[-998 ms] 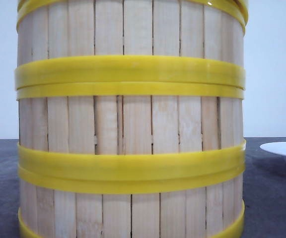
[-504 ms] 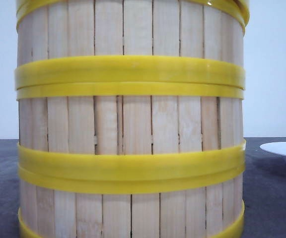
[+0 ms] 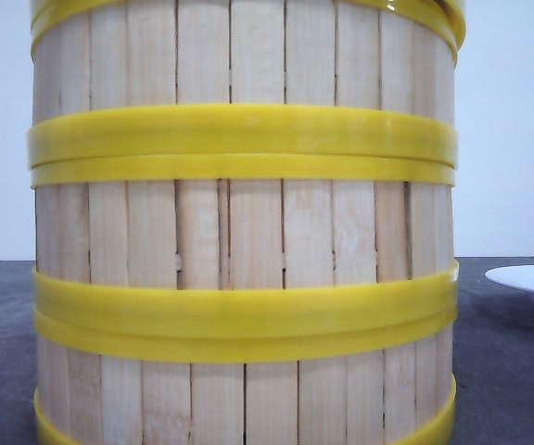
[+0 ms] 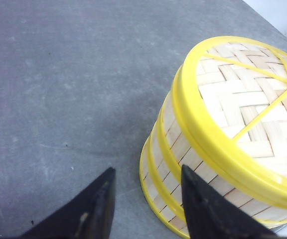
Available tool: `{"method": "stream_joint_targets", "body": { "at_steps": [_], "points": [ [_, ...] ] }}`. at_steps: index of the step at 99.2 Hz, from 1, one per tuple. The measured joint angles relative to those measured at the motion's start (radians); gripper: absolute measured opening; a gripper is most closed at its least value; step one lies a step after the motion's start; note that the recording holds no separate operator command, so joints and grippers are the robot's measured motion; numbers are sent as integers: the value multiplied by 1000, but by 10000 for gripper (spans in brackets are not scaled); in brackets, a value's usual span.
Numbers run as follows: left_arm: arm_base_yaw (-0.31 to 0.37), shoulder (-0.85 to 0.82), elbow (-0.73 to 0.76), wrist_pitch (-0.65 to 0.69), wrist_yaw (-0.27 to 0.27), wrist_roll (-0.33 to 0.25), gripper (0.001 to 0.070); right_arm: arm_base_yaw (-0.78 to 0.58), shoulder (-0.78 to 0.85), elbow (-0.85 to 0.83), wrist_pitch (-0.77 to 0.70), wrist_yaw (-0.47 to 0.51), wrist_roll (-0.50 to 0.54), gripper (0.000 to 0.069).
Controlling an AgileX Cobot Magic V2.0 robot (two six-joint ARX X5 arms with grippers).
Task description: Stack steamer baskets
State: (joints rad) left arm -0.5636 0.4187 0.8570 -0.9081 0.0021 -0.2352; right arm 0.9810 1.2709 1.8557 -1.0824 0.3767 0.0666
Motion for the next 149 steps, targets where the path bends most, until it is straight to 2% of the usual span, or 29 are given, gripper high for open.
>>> {"method": "stream_joint_targets", "body": {
  "at_steps": [29,43,71,80,93,96,100,107,114,125,149],
  "points": [
    [0,0,0,0,0,0,239,0,-185,-44,-74,124,10,362],
    [0,0,0,6,0,0,239,0,-295,-209,-51,126,38,362],
    [0,0,0,13,0,0,239,0,-489,-645,100,126,155,362],
    [0,0,0,13,0,0,239,0,-505,-706,98,124,194,362],
    [0,0,0,13,0,0,239,0,-505,-709,106,124,219,358],
    [0,0,0,13,0,0,236,0,-506,-708,107,124,221,340],
    [0,0,0,13,0,1,218,0,-506,-708,107,124,224,281],
    [0,0,0,13,0,3,104,0,-508,-708,107,125,226,119],
    [0,0,0,13,0,5,47,0,-508,-708,109,125,226,45],
    [0,0,0,14,0,6,27,0,-507,-708,130,125,227,14],
    [0,0,0,9,0,6,27,0,-507,-708,158,125,227,8]
  ]
}}
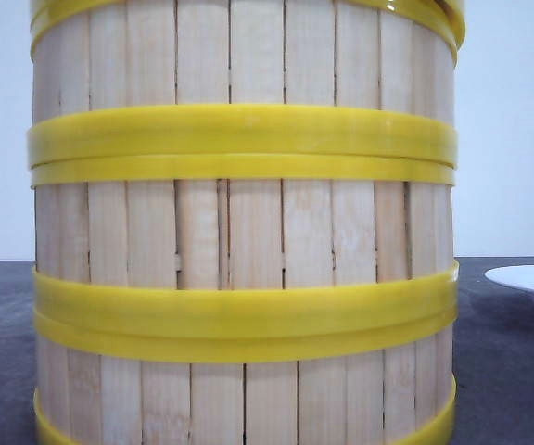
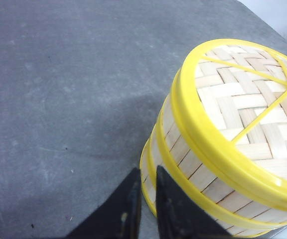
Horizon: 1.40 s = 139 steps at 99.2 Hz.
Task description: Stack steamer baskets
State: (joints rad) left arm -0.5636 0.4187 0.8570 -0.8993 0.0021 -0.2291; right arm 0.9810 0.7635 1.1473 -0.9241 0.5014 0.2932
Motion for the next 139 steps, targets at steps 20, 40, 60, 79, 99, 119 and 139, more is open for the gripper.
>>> {"method": "stream_joint_targets", "body": {
  "at_steps": [20,40,60,79,99,119,139],
  "points": [
    [0,0,0,0,0,0,27,0,0,0,0,0,0,8],
    [0,0,0,-1,0,0,27,0,0,0,0,0,0,8],
    [0,0,0,-5,-17,12,27,0,0,0,0,0,0,7],
    [40,-1,-1,34,-161,47,27,0,0,0,0,0,0,7],
    [229,-60,-133,226,-188,59,27,0,0,0,0,0,0,7],
    [400,-204,-402,433,-188,87,27,0,0,0,0,0,0,7],
    [481,-332,-637,595,-187,130,27,0,0,0,0,0,0,7]
  ]
}}
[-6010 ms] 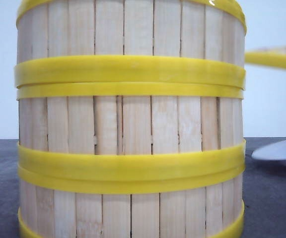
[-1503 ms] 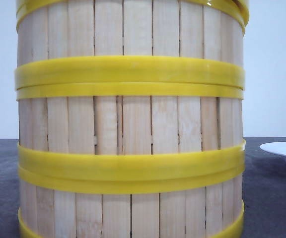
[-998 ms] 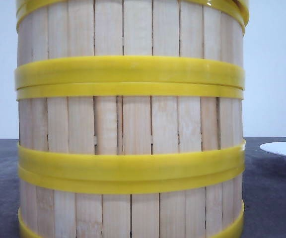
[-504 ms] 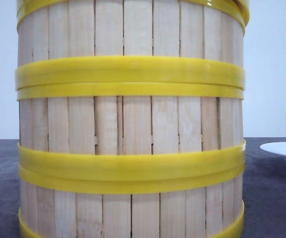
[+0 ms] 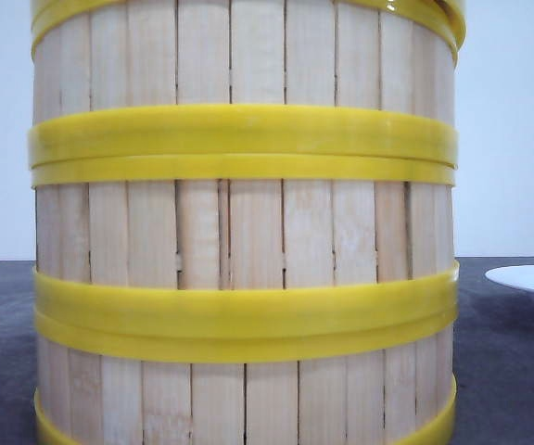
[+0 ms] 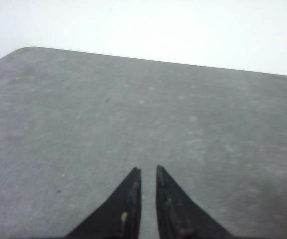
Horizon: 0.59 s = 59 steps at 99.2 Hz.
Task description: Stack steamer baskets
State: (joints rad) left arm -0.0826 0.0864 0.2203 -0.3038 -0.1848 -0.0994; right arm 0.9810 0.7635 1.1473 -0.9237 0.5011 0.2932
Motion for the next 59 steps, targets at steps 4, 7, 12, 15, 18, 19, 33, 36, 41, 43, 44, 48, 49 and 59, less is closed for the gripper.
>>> {"method": "stream_joint_targets", "body": {
  "at_steps": [4,7,12,15,18,19,33,36,41,43,44,48,49,59],
  "points": [
    [10,-19,-35,19,0,6,27,0,0,0,0,0,0,7],
    [16,-32,-59,30,0,10,27,0,0,0,0,0,0,7],
    [24,-52,-92,43,1,14,27,0,0,0,0,0,0,7],
    [29,-63,-108,45,2,20,27,0,0,0,0,0,0,7],
    [31,-74,-121,47,4,26,27,0,0,0,0,0,0,7],
    [33,-77,-125,47,5,28,27,0,0,0,0,0,0,7],
    [43,-82,-158,61,35,60,27,0,0,0,0,0,0,7],
    [43,-82,-163,63,38,64,27,0,0,0,0,0,0,7],
    [43,-81,-167,70,40,68,27,0,0,0,0,0,0,7],
    [43,-81,-167,73,42,70,27,0,0,0,0,0,0,7],
    [43,-81,-168,74,41,71,27,0,0,0,0,0,0,7],
    [43,-82,-170,82,42,74,27,0,0,0,0,0,0,7],
    [43,-82,-171,83,42,74,27,0,0,0,0,0,0,7],
    [43,-82,-174,92,45,78,27,0,0,0,0,0,0,7]
  ]
}}
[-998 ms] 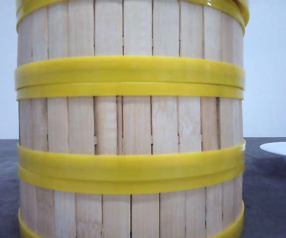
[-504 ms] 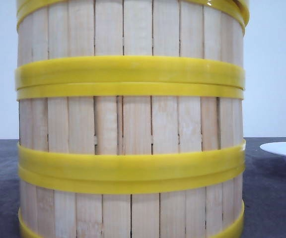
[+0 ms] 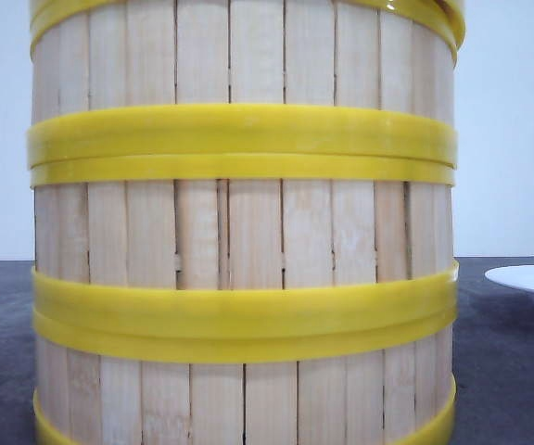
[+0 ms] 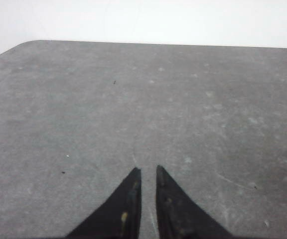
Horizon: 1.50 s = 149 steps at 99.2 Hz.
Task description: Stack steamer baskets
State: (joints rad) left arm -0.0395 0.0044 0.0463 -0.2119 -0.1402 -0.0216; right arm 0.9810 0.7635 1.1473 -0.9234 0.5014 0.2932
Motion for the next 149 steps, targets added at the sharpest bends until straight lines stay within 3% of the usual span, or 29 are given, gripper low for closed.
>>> {"method": "stream_joint_targets", "body": {
  "at_steps": [99,113,126,134,149],
  "points": [
    [0,0,-2,4,1,3,27,0,0,0,0,1,0,7],
    [0,0,-2,4,1,3,27,-3,0,0,10,74,0,7],
    [0,0,-2,4,1,3,27,-78,0,0,112,137,-23,7],
    [0,0,-2,4,1,3,27,-164,0,0,193,85,-65,7],
    [0,0,-2,5,1,3,27,-376,0,0,290,-128,-177,7]
  ]
}}
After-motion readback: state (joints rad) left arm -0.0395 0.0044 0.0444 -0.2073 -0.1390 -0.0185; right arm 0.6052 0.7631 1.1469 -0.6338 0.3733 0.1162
